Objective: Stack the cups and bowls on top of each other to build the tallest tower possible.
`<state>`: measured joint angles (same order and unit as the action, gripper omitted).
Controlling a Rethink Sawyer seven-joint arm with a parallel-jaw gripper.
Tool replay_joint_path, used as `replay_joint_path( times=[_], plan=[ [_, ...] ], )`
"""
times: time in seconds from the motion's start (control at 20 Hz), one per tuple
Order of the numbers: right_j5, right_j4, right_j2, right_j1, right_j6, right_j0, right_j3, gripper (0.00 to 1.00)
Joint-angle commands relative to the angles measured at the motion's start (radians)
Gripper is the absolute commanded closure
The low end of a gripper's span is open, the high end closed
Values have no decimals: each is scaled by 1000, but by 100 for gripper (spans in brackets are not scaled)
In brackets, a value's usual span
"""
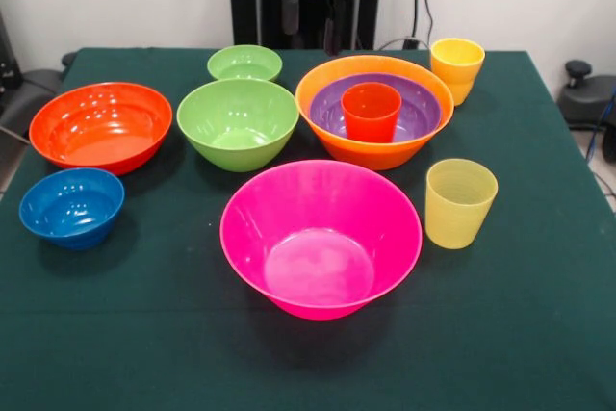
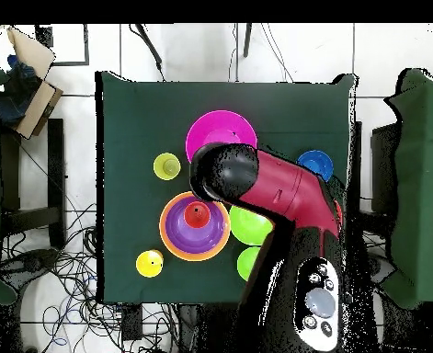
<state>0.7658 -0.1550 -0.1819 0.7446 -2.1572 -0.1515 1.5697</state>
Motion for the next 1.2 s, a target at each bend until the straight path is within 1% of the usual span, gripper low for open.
replay_joint_path(
  times=[0.05, 0.1, 0.15, 0.2, 0.25, 0.3, 0.45, 0.55, 0.7, 0.75, 0.85, 0.95, 1.05, 1.2],
  plan=[
    [-41, 105, 144, 41, 253, -124, 50, 0],
    [-57, 113, 142, -2, 235, -141, 10, 0],
    [-62, 122, 149, -28, 226, -151, -21, 0],
    [-67, 134, 152, -75, 205, -158, -76, 0],
    [-65, 141, 156, -100, 187, -160, -107, 0],
    [-71, 152, 154, -137, 161, -157, -158, 0],
    [-70, 171, 169, -197, 143, -166, -244, 0],
    [-50, 186, 189, -229, 167, -181, -303, 0],
    [5, 202, 251, -273, 256, -226, -388, 0],
    [16, 211, 261, -281, 269, -231, -409, 0],
    [70, 224, 303, -305, 325, -254, -464, 0],
    [145, 249, 331, -332, 387, -264, -544, 0],
    [184, 265, 361, -343, 434, -274, -585, 0],
    [212, 277, 406, -356, 495, -286, -610, 0]
  ],
)
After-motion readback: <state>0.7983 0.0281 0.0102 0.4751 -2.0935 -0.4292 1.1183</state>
